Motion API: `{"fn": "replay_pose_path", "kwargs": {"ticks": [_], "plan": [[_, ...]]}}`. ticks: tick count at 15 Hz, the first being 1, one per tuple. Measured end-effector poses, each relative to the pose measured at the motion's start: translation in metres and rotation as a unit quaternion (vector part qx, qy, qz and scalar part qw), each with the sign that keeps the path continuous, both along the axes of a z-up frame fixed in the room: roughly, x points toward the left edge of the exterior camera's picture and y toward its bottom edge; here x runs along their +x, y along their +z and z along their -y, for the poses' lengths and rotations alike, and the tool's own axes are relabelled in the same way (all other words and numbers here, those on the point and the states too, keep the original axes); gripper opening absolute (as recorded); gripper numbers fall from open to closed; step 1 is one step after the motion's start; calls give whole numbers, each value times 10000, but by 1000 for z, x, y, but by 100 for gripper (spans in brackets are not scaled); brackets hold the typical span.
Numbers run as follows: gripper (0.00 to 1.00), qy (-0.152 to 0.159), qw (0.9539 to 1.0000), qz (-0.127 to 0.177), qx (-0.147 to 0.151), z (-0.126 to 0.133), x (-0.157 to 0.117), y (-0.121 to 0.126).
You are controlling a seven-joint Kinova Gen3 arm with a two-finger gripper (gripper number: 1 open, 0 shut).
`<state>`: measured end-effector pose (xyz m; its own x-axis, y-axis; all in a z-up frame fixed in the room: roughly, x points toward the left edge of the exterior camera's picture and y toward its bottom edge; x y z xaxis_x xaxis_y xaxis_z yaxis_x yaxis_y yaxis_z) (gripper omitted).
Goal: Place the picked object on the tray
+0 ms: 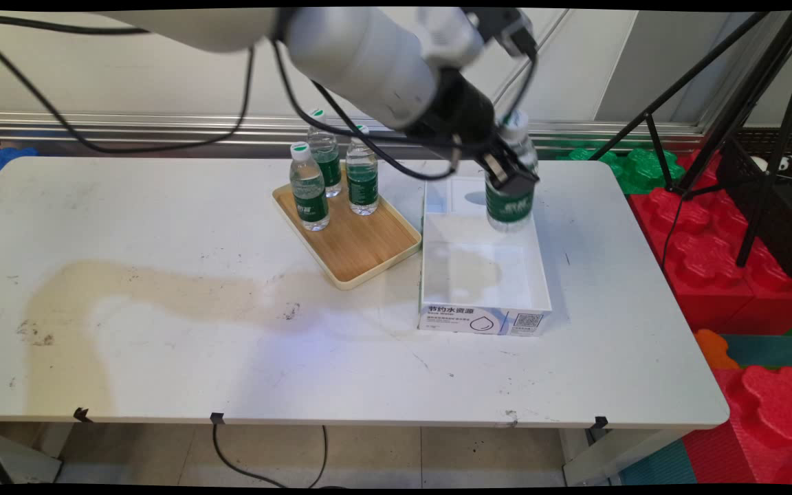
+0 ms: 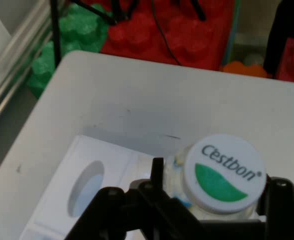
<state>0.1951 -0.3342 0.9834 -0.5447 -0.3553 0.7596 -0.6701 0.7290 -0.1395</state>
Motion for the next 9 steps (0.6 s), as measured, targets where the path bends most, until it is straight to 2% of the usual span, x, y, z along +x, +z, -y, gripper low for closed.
{"fn": "replay_pose_path", "kwargs": {"ticks": [4,9], "plan": [[0,99,9998,-116,-128,-19,39,23],[0,300,9993,-166,-144,-39,88,31]]}}
